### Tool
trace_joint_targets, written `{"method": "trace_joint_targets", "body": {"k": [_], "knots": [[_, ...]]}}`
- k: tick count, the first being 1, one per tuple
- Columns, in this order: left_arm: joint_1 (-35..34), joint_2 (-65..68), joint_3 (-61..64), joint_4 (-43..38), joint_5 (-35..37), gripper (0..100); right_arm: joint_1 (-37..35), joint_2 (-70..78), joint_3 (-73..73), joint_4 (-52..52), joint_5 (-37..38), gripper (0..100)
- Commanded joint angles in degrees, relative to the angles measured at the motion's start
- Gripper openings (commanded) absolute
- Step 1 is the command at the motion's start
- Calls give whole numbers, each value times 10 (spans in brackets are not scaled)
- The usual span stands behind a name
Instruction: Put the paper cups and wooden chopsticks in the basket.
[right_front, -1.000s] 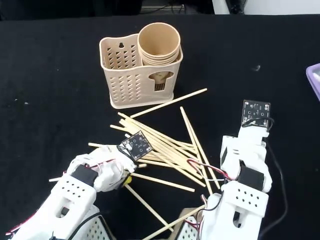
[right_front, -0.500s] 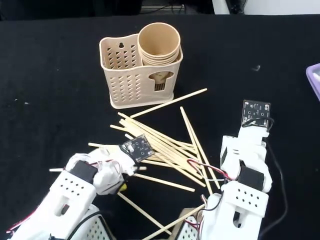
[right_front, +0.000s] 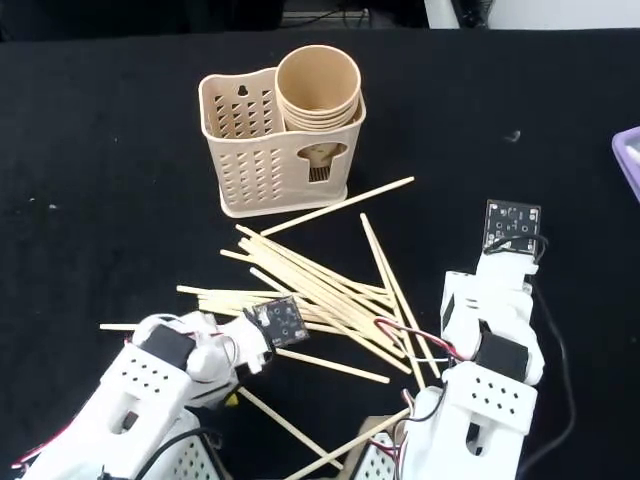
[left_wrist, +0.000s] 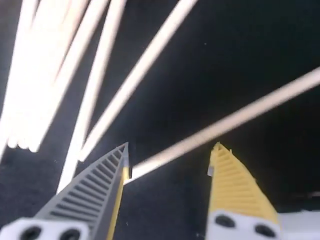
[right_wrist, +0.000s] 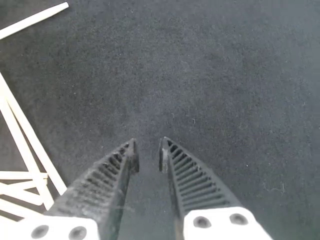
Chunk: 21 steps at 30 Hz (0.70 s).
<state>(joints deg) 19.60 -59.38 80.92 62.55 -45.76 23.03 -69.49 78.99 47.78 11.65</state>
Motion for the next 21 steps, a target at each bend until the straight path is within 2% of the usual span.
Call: {"method": "trace_joint_targets", "body": {"k": [1, 6, 12, 15, 21], "knots": [[-21, -4, 8, -84, 52, 256, -7, 2, -14, -13, 0, 90], [-51, -4, 10, -103, 58, 252, -7, 2, -14, -13, 0, 90], [-63, -4, 8, -102, 48, 64, -7, 2, -14, -14, 0, 90], [-65, -4, 7, -91, 1, 54, -7, 2, -14, -14, 0, 90], [-65, -4, -36, -26, -11, 54, -7, 2, -14, -14, 0, 90]]}}
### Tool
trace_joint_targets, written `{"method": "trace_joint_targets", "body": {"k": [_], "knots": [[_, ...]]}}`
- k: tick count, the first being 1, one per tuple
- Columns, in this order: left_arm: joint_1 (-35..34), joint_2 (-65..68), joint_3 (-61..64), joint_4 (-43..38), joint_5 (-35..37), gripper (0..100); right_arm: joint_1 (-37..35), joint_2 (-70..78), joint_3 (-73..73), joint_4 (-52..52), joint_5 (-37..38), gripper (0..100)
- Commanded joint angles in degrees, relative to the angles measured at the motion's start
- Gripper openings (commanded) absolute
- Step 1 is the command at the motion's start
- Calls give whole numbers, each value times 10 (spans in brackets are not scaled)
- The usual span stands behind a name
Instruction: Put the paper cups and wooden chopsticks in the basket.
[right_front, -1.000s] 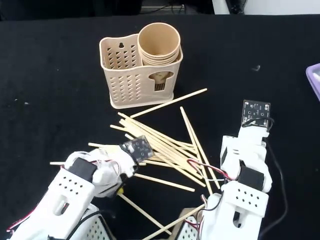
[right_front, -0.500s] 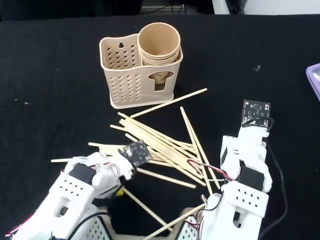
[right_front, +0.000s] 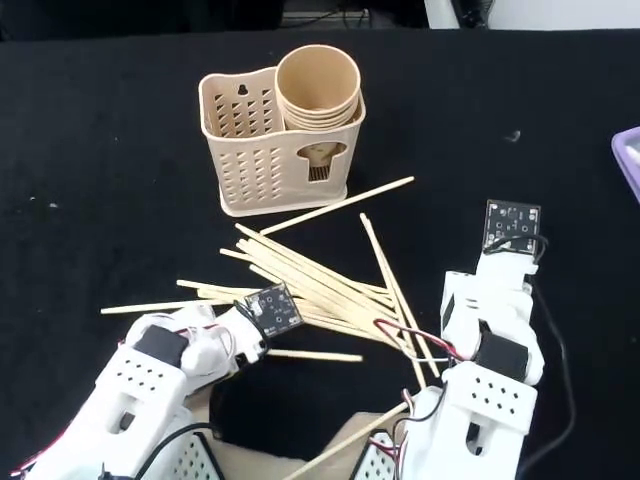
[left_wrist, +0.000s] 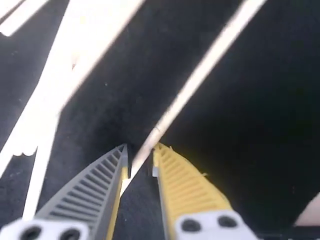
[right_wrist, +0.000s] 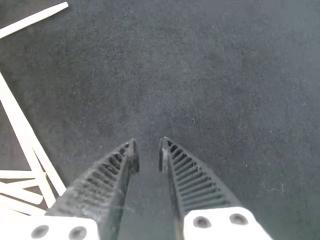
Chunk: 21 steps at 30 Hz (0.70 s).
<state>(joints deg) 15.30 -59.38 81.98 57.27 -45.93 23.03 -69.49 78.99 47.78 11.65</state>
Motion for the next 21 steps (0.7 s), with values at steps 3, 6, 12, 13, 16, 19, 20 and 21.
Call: {"method": "trace_joint_targets", "body": {"k": [3, 6, 12, 13, 16, 19, 20, 21], "knots": [[-22, -4, -85, 56, -7, 55, -7, 2, -14, -14, 0, 90], [-22, -4, -113, 87, -9, 61, -7, 2, -14, -13, 0, 90], [-51, -4, -115, 62, -5, 207, -7, 2, -18, -11, 1, 91], [-64, -3, -109, 39, -4, 223, -7, 2, -21, -10, 11, 91], [-90, 0, -73, -43, 25, 224, -8, 4, -66, 40, 69, 91], [-96, -4, -41, -103, 64, 224, -9, 7, -155, 133, 117, 91], [-95, -4, -39, -111, 82, 224, -11, 7, -188, 162, 137, 91], [-95, -4, -40, -110, 98, 224, -19, 8, -218, 192, 164, 91]]}}
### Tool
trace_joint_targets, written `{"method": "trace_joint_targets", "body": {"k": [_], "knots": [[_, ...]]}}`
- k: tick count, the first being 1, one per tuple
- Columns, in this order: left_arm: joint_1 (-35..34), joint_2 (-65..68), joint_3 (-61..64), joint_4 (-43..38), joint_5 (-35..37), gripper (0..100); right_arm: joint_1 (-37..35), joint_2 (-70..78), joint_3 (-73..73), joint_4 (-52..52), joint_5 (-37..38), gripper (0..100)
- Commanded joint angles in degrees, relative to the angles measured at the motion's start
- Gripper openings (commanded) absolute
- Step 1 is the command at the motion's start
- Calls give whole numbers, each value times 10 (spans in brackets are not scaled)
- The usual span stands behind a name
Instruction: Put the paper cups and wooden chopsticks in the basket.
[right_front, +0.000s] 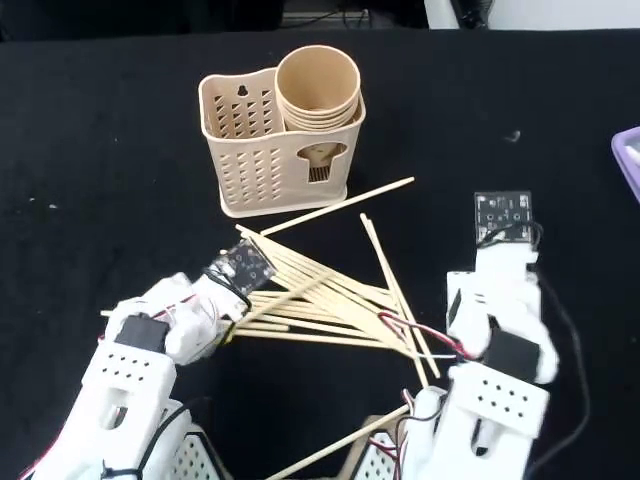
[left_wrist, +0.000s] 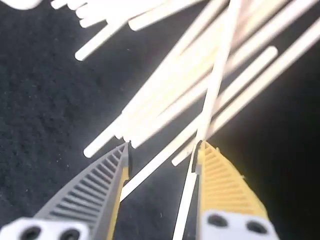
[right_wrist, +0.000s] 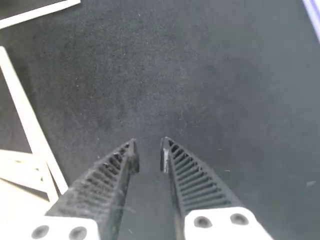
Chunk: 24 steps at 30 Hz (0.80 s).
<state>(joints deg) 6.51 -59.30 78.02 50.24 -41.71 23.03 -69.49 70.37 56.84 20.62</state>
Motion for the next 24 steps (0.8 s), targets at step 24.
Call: {"method": "trace_joint_targets", "body": {"k": [24], "knots": [[-12, -5, -24, -31, 254, 227, -295, 203, -59, 309, 609, 89]]}}
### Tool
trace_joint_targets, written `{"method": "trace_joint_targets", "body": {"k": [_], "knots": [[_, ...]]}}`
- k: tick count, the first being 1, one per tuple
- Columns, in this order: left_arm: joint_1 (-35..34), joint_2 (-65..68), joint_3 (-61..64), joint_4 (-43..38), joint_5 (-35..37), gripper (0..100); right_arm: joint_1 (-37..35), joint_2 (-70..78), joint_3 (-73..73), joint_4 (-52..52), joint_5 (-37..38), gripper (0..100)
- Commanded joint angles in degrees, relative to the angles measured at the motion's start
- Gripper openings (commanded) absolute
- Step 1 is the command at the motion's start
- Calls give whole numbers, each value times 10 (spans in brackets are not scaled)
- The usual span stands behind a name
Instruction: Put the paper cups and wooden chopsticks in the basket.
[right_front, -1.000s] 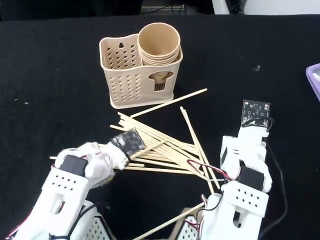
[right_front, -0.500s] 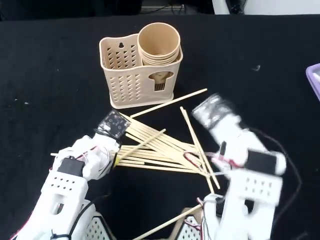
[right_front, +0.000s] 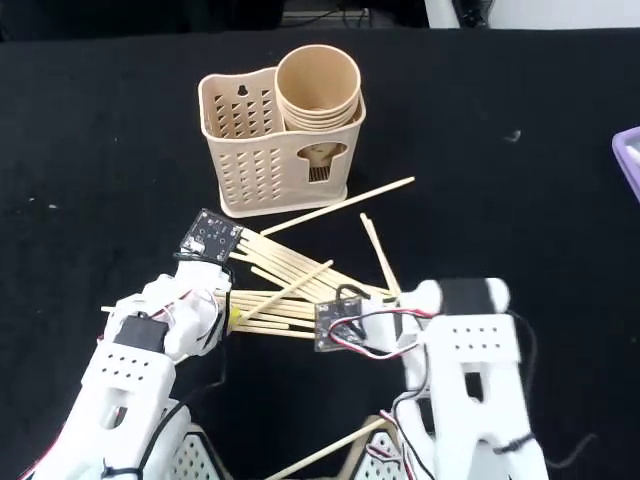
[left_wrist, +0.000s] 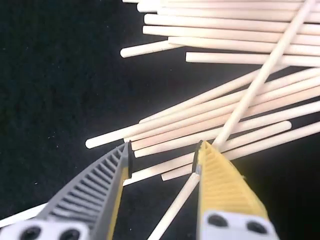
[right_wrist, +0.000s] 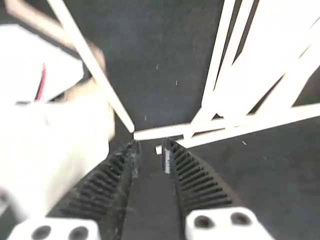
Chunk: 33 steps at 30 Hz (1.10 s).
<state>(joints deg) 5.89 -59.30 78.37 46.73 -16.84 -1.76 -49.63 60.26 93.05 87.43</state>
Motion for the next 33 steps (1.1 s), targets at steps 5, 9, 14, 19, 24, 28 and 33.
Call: {"method": "trace_joint_targets", "body": {"k": [5, 9, 14, 19, 24, 28, 33], "knots": [[-6, -5, -143, 150, 2, 228, -3, 3, -16, -47, -90, 88], [-6, 1, -256, 259, -40, 229, 49, 3, -79, -48, -127, 88], [7, 1, -334, 350, -84, 248, 60, 3, -122, -48, -185, 88], [102, -4, -346, 382, -83, 270, 62, 3, -142, -49, -238, 88], [211, 22, -325, 360, -82, 273, 141, 3, -152, -70, -273, 88], [286, 95, -320, 325, -81, 271, 273, 4, -152, -121, -273, 88], [415, 193, -320, 287, -23, 270, 414, 7, -152, -169, -272, 88]]}}
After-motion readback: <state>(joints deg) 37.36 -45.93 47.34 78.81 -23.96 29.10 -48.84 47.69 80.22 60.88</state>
